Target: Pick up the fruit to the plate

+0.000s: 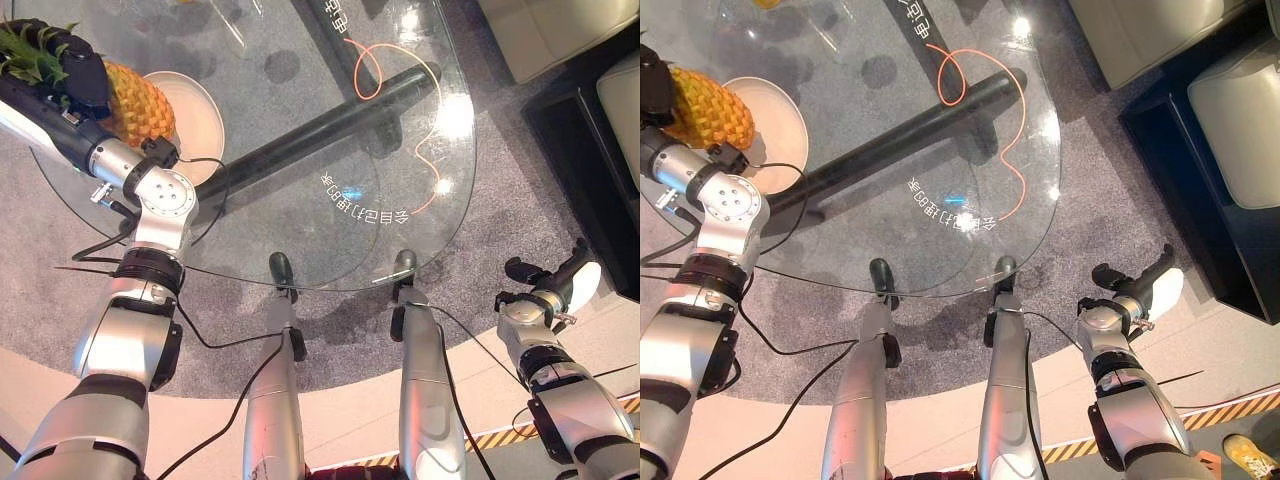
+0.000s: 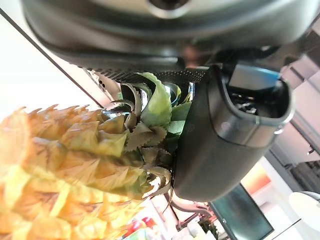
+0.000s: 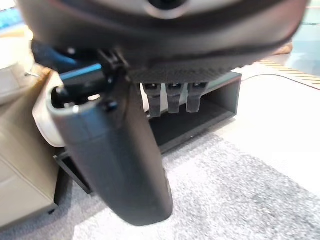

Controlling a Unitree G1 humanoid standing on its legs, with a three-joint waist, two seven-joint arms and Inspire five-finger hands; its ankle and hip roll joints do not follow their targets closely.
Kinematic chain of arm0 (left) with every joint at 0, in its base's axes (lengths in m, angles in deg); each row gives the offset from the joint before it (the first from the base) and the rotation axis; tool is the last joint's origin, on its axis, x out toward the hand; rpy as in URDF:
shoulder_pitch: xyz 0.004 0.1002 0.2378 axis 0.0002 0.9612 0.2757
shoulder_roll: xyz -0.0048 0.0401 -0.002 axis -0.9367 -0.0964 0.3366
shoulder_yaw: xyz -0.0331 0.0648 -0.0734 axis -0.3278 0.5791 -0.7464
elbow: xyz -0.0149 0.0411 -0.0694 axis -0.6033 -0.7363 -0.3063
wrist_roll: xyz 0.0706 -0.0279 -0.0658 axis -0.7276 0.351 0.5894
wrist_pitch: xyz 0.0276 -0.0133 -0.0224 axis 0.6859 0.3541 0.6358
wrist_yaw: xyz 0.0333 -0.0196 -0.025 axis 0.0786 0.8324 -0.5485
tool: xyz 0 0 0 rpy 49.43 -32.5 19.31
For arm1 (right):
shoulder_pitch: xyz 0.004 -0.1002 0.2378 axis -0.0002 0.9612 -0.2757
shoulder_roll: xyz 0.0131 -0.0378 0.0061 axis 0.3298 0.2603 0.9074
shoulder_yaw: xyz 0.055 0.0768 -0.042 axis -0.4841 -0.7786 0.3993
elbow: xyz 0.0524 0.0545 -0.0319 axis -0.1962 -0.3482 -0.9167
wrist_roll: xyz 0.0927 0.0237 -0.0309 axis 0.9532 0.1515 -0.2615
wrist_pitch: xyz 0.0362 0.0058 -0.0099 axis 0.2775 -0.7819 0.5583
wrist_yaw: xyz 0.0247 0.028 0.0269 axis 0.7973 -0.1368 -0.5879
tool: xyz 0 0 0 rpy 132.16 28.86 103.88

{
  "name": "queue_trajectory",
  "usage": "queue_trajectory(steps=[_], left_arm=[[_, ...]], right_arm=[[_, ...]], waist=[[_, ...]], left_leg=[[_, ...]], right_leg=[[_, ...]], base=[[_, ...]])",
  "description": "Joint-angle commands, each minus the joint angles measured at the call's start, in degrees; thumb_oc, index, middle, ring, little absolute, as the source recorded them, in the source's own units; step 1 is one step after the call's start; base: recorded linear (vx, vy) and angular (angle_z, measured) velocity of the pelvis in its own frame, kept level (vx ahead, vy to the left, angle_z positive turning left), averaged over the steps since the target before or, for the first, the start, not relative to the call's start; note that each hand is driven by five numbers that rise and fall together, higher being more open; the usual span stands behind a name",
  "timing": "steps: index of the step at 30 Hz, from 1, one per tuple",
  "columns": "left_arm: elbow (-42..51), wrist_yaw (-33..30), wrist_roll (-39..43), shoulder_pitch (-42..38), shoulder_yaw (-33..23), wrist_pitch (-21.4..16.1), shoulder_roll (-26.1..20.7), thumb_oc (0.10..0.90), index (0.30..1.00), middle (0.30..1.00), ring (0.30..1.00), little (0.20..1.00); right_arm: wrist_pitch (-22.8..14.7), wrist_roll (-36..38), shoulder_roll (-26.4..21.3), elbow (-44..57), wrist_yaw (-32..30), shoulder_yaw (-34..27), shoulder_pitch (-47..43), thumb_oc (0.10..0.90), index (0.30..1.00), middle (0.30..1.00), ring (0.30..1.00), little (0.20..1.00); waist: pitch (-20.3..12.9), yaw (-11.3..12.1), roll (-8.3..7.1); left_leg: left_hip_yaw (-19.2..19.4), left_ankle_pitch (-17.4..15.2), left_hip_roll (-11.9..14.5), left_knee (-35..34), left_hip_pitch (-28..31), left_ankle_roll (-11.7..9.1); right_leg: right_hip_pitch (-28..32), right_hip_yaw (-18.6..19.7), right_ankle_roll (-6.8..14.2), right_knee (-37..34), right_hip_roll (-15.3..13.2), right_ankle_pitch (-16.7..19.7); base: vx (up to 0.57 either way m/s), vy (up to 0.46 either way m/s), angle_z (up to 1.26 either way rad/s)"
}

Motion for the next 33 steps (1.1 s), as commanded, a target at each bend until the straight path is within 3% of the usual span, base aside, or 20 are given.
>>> queue_trajectory(steps=[1, 8, 33], left_arm=[[-1.81, -0.32, -0.66, -8.78, -1.55, -2.46, -8.12, 0.100, 0.300, 0.300, 0.300, 0.200], [-4.68, 2.26, 0.15, -9.33, -1.41, -1.06, -8.56, 0.100, 0.300, 0.300, 0.300, 0.200], [-6.99, 2.42, -0.34, -11.77, 0.07, -3.03, -9.28, 0.100, 0.300, 0.300, 0.300, 0.200]], right_arm=[[0.20, 0.12, -1.19, -1.14, -0.12, -0.01, 0.36, 0.800, 0.900, 0.900, 0.900, 0.900], [0.48, -0.33, -0.47, -0.49, 1.40, 0.81, 0.29, 0.800, 0.900, 0.900, 0.900, 0.900], [0.93, -2.07, 0.77, 4.30, -0.25, 2.74, 0.99, 0.800, 0.900, 0.900, 0.900, 0.900]], waist=[[-1.37, 1.25, -2.71], [-1.37, 0.90, -3.41], [-1.37, 0.12, -5.82]], left_leg=[[0.95, -10.00, -1.01, 11.23, -2.14, 0.53], [0.74, -10.10, -0.82, 11.80, -3.08, 0.51], [-0.60, -10.71, -0.56, 13.57, -6.27, 0.58]], right_leg=[[1.79, -3.26, -1.89, -5.01, 3.13, 1.47], [0.89, -2.83, -1.98, -4.65, 3.64, 1.45], [-1.78, -1.78, -2.03, -4.40, 5.23, 1.93]], base=[[0.00, 0.000, 0.00], [0.00, 0.000, 0.00], [0.00, 0.005, 0.00]])
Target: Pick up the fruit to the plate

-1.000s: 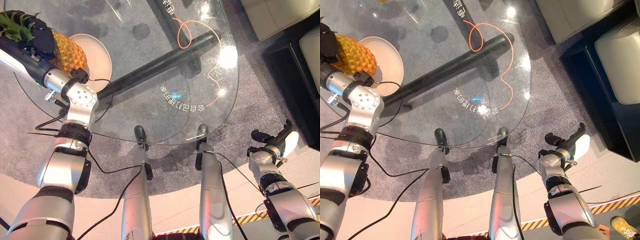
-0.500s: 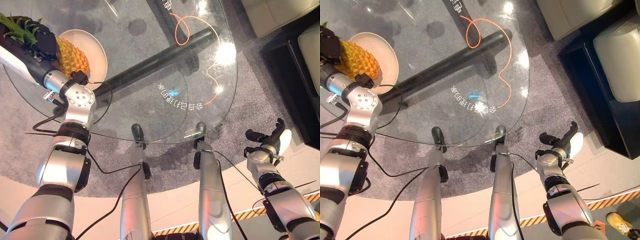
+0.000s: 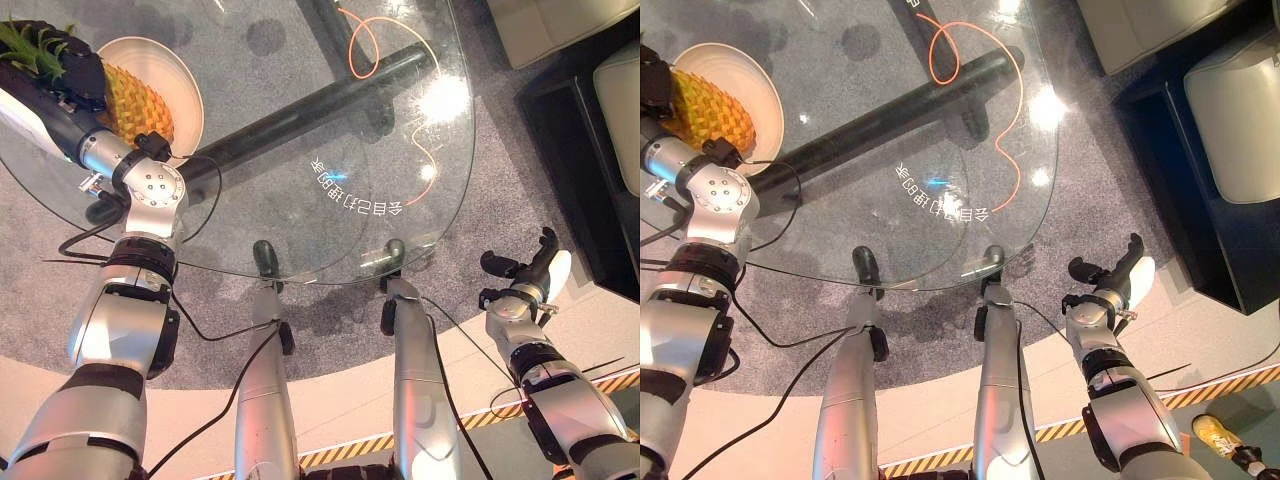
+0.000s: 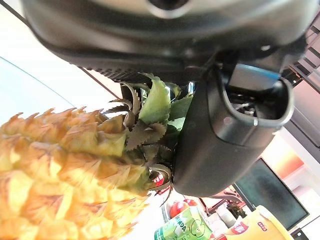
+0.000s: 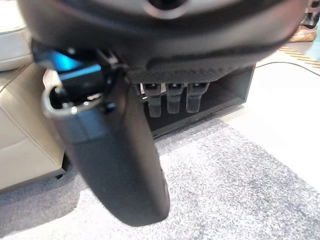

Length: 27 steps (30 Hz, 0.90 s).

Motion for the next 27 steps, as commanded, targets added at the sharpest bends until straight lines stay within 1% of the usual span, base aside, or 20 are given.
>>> queue_trajectory(steps=[1, 6, 16, 17, 18, 19, 20, 21, 22, 27], left_arm=[[-0.64, -2.37, -0.77, -7.70, 0.13, -4.98, -8.56, 0.100, 0.300, 0.300, 0.300, 0.200], [-0.04, -2.14, -1.66, -8.45, 0.92, -4.38, -8.33, 0.100, 0.300, 0.300, 0.300, 0.200], [-0.92, -2.30, -1.41, -9.58, 1.68, -4.55, -8.36, 0.100, 0.300, 0.300, 0.300, 0.200], [-1.11, -2.08, -1.16, -9.50, 1.74, -4.68, -8.27, 0.202, 0.387, 0.387, 0.387, 0.302], [-1.18, -2.00, -1.14, -9.42, 1.73, -4.72, -8.27, 0.328, 0.495, 0.495, 0.495, 0.428], [-1.19, -1.92, -0.99, -9.38, 1.74, -4.74, -8.26, 0.344, 0.509, 0.509, 0.509, 0.444], [-1.14, -1.95, -0.93, -9.14, 1.69, -4.90, -8.24, 0.416, 0.571, 0.571, 0.571, 0.516], [-1.16, -1.92, -0.93, -9.10, 1.67, -4.93, -8.24, 0.421, 0.575, 0.575, 0.575, 0.521], [-1.13, -1.97, -0.93, -8.89, 1.64, -5.09, -8.15, 0.451, 0.601, 0.601, 0.601, 0.551], [-0.06, -1.89, -1.08, -8.17, 1.53, -5.32, -7.87, 0.432, 0.585, 0.585, 0.585, 0.532]], right_arm=[[-0.28, -0.52, -0.95, -0.32, -3.27, 0.35, 1.08, 0.800, 0.900, 0.900, 0.900, 0.900], [-0.15, -0.73, -1.12, 0.03, -3.22, 0.24, 1.00, 0.800, 0.900, 0.900, 0.900, 0.900], [-0.49, -1.00, -1.01, -0.15, -3.59, 0.49, 0.33, 0.800, 0.900, 0.900, 0.900, 0.900], [-0.57, -0.93, -1.04, -0.22, -3.48, 0.56, 0.47, 0.800, 0.900, 0.900, 0.900, 0.900], [-0.57, -0.90, -1.09, -0.18, -3.51, 0.61, 0.52, 0.800, 0.900, 0.900, 0.900, 0.900], [-0.53, -1.01, -1.04, -0.20, -3.47, 0.52, 0.51, 0.800, 0.900, 0.900, 0.900, 0.900], [-0.57, -1.01, -1.04, -0.17, -3.67, 0.61, 0.54, 0.800, 0.900, 0.900, 0.900, 0.900], [-0.57, -0.98, -1.05, -0.16, -3.68, 0.62, 0.53, 0.800, 0.900, 0.900, 0.900, 0.900], [-0.57, -1.06, -1.08, -0.19, -3.49, 0.62, 0.46, 0.800, 0.900, 0.900, 0.900, 0.900], [-0.53, -1.36, -0.94, 0.47, -3.97, 0.60, 0.70, 0.800, 0.900, 0.900, 0.900, 0.900]], waist=[[-1.41, 0.63, -2.22], [-1.41, 0.60, -2.20], [-1.41, 0.58, -2.32], [-1.41, 0.56, -2.39], [-1.41, 0.56, -2.36], [-1.41, 0.56, -2.34], [-1.41, 0.65, -2.30], [-1.41, 0.65, -2.29], [-1.41, 0.67, -2.27], [-1.41, 0.83, -2.06]], left_leg=[[0.08, -10.67, -1.27, 11.82, -1.83, 0.60], [-0.15, -10.92, -1.49, 12.06, -2.09, 0.76], [-0.37, -11.07, -1.54, 12.42, -2.88, 0.78], [-0.49, -11.15, -1.62, 12.56, -2.98, 0.81], [-0.53, -11.19, -1.67, 12.61, -2.97, 0.83], [-0.55, -11.19, -1.70, 12.61, -2.96, 0.83], [-0.59, -11.20, -1.77, 12.64, -2.95, 0.86], [-0.59, -11.21, -1.76, 12.67, -2.97, 0.87], [-0.61, -11.18, -1.78, 12.61, -2.95, 0.86], [-0.89, -11.18, -1.99, 12.70, -3.09, 0.93]], right_leg=[[1.84, -1.65, -1.47, -4.68, 4.35, 1.55], [1.52, -1.42, -1.42, -4.63, 4.37, 1.65], [0.93, -1.17, -1.48, -4.65, 4.50, 1.64], [0.80, -1.05, -1.50, -4.52, 4.59, 1.59], [0.80, -1.03, -1.53, -4.46, 4.62, 1.55], [0.83, -1.02, -1.55, -4.46, 4.64, 1.53], [0.87, -1.07, -1.55, -4.47, 4.60, 1.54], [0.85, -1.07, -1.56, -4.45, 4.60, 1.53], [0.85, -1.08, -1.56, -4.44, 4.62, 1.50], [0.69, -1.22, -1.57, -4.17, 4.54, 1.44]], base=[[0.00, 0.000, 0.00], [0.00, 0.000, 0.00], [0.00, 0.000, 0.00], [0.00, 0.000, 0.00], [0.00, 0.000, 0.00], [0.00, 0.000, 0.00], [0.00, 0.000, 0.00], [0.00, 0.000, 0.00], [0.00, 0.000, 0.00], [0.00, 0.000, 0.00]])
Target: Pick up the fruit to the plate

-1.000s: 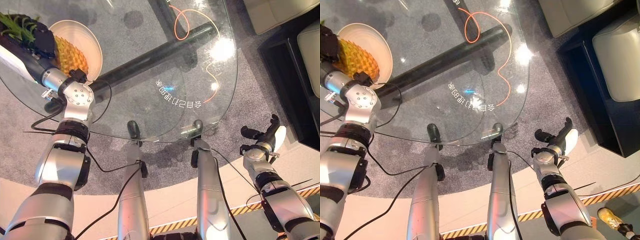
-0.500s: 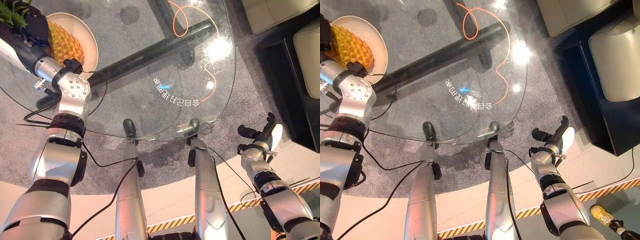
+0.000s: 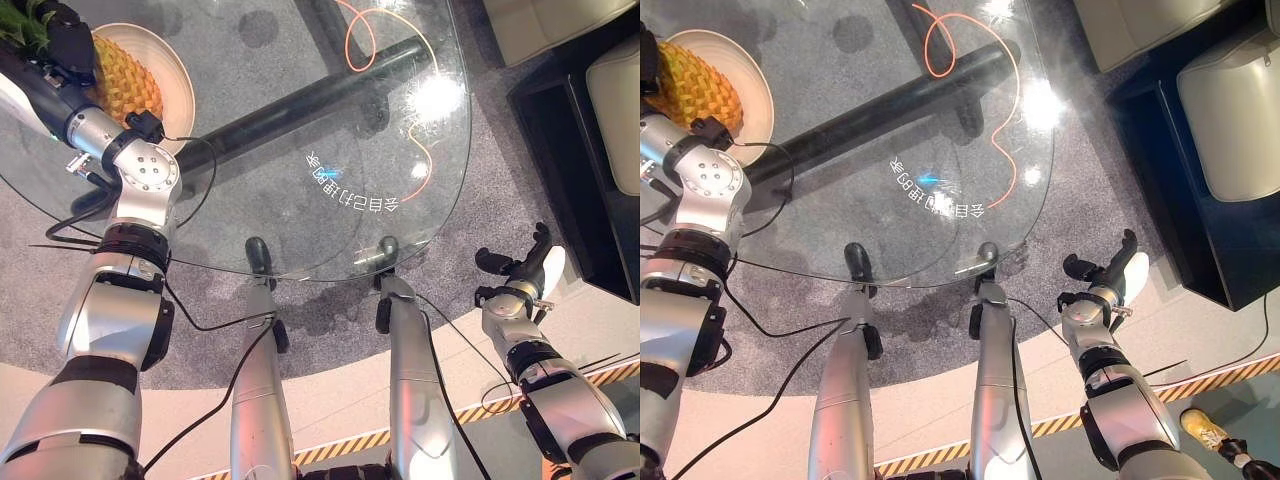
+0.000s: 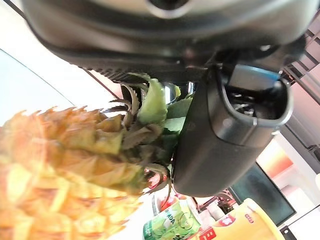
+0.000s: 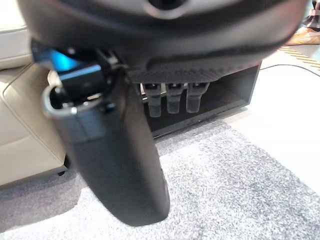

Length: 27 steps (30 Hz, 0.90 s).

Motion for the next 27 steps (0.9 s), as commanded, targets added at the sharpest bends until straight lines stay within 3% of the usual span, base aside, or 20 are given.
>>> queue_trajectory(steps=[1, 27], left_arm=[[0.44, -1.72, -0.92, -5.01, -0.78, -4.86, -6.29, 0.421, 0.575, 0.575, 0.575, 0.521], [9.95, 3.15, 0.60, 5.76, -4.09, -9.89, -3.03, 0.416, 0.571, 0.571, 0.571, 0.516]], right_arm=[[-0.60, -1.35, -1.11, 0.29, -3.93, -0.58, 1.17, 0.800, 0.900, 0.900, 0.900, 0.900], [-1.17, -1.79, -0.62, 0.92, -4.97, -2.96, 2.39, 0.800, 0.900, 0.900, 0.900, 0.900]], waist=[[-1.40, 0.89, -1.08], [-1.40, 3.28, -0.40]], left_leg=[[-0.63, -11.18, -2.10, 11.77, -1.62, 0.94], [-1.36, -10.93, -2.82, 10.72, -1.18, 1.16]], right_leg=[[1.85, -1.33, -1.50, -4.40, 4.36, 1.05], [2.93, -3.05, -1.26, -5.41, 3.54, 1.29]], base=[[0.00, 0.000, 0.00], [-0.01, -0.003, 0.00]])
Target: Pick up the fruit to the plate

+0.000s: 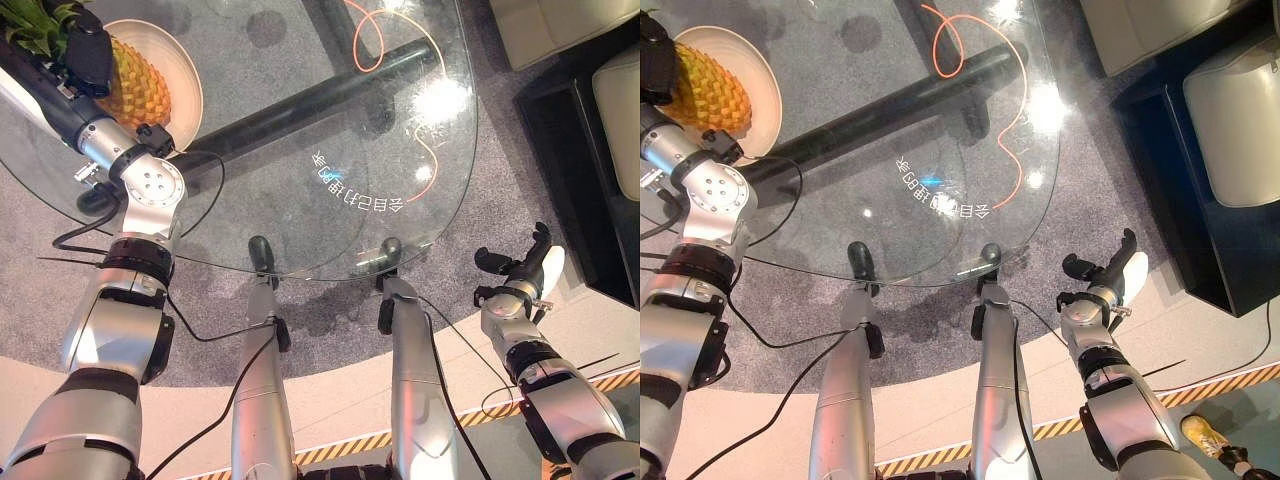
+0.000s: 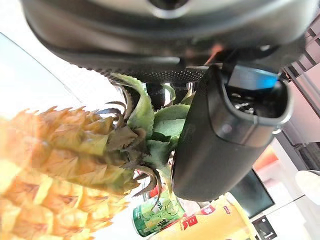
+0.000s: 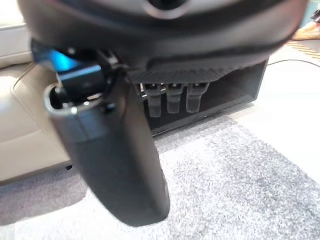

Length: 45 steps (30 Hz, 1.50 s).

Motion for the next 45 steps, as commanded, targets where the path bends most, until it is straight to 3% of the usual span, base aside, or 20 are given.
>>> queue_trajectory(steps=[1, 10, 13, 19, 20, 45], left_arm=[[2.50, -1.04, 0.52, -1.10, -3.98, -5.54, -2.95, 0.416, 0.571, 0.571, 0.571, 0.516], [5.72, -0.33, -1.83, 1.86, -4.00, -7.07, -1.86, 0.449, 0.599, 0.599, 0.599, 0.549], [6.35, 0.84, -1.33, 2.53, -3.98, -7.85, -1.19, 0.564, 0.698, 0.698, 0.698, 0.664], [8.08, 2.99, -1.16, 4.73, -4.17, -9.57, 0.02, 0.685, 0.801, 0.801, 0.801, 0.785], [8.55, 3.09, -1.79, 5.09, -4.22, -9.73, 0.31, 0.800, 0.900, 0.900, 0.900, 0.900], [20.52, 4.80, -8.70, 11.92, -5.65, -15.12, 4.37, 0.800, 0.900, 0.900, 0.900, 0.900]], right_arm=[[-1.05, -1.81, -0.91, 0.73, -4.64, -2.85, 2.42, 0.800, 0.900, 0.900, 0.900, 0.900], [-1.17, -1.53, -0.95, 0.60, -4.68, -3.78, 2.40, 0.800, 0.900, 0.900, 0.900, 0.900], [-1.06, -1.59, -0.81, 0.73, -4.85, -3.96, 2.34, 0.800, 0.900, 0.900, 0.900, 0.900], [-0.96, -1.75, -0.49, 0.99, -4.96, -4.49, 2.64, 0.800, 0.900, 0.900, 0.900, 0.900], [-0.91, -1.73, -0.35, 1.17, -5.20, -4.50, 2.65, 0.800, 0.900, 0.900, 0.900, 0.900], [-1.23, -1.81, 0.77, 3.07, -6.97, -6.65, 4.95, 0.800, 0.900, 0.900, 0.900, 0.900]], waist=[[-1.40, 1.27, -0.42], [-1.40, 2.09, -0.36], [-1.40, 2.17, -0.30], [-1.40, 2.57, -0.24], [-1.40, 2.64, -0.27], [-1.40, 4.35, 1.09]], left_leg=[[-1.11, -10.93, -2.83, 10.47, -1.01, 1.18], [-1.33, -10.72, -3.09, 9.74, -0.50, 1.23], [-1.29, -10.74, -3.13, 9.52, -0.44, 1.28], [-1.24, -10.71, -3.33, 9.10, 0.01, 1.38], [-1.24, -10.71, -3.34, 8.99, 0.06, 1.39], [-1.42, -10.73, -4.62, 6.88, 3.99, 1.88]], right_leg=[[3.21, -3.04, -1.23, -5.98, 3.55, 1.33], [3.83, -3.55, -0.88, -6.72, 3.24, 1.90], [3.83, -3.58, -0.83, -6.95, 3.16, 2.03], [4.27, -3.74, -0.57, -7.40, 2.97, 2.41], [4.36, -3.79, -0.54, -7.53, 2.93, 2.45], [8.52, -4.55, 0.41, -9.55, 1.28, 3.59]], base=[[0.00, 0.000, 0.00], [-0.02, -0.006, 0.01], [0.00, 0.000, 0.00], [0.00, 0.000, 0.00], [0.00, 0.000, 0.00], [0.00, -0.006, 0.00]])
